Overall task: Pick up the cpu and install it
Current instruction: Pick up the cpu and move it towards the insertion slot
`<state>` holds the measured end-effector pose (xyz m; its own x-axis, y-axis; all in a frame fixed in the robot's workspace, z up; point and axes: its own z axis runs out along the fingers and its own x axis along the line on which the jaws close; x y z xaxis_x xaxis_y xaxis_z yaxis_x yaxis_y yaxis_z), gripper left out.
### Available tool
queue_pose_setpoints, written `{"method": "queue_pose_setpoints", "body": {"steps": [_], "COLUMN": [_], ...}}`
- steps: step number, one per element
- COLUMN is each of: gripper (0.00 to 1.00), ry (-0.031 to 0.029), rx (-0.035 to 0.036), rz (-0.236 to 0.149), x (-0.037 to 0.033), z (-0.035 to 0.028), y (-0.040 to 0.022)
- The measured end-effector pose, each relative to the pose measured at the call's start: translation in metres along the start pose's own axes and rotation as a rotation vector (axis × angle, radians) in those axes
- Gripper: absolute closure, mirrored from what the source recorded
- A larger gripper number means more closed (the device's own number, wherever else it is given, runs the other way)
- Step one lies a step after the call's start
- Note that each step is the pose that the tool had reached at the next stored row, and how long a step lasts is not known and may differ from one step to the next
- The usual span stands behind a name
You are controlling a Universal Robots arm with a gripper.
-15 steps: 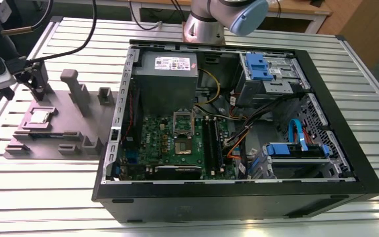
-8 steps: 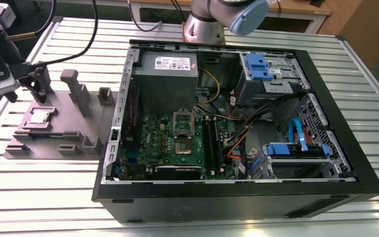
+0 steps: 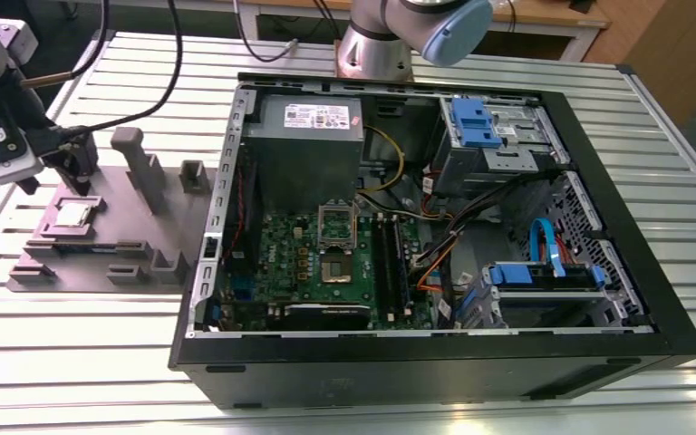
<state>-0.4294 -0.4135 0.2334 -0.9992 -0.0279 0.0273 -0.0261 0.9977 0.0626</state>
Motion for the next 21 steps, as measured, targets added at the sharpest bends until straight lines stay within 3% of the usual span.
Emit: {"method": "queue_pose_setpoints", "body": {"steps": [13,21], "gripper": [0.35,0.35], "ry": [0.0005,0.0003], "rx": [0.0009,0.0008], "rz": [0.005,0.005], "x": [0.0019,0.0033], "z": [0.0231,0.0272], "y": [-0.0013,-0.0014]}}
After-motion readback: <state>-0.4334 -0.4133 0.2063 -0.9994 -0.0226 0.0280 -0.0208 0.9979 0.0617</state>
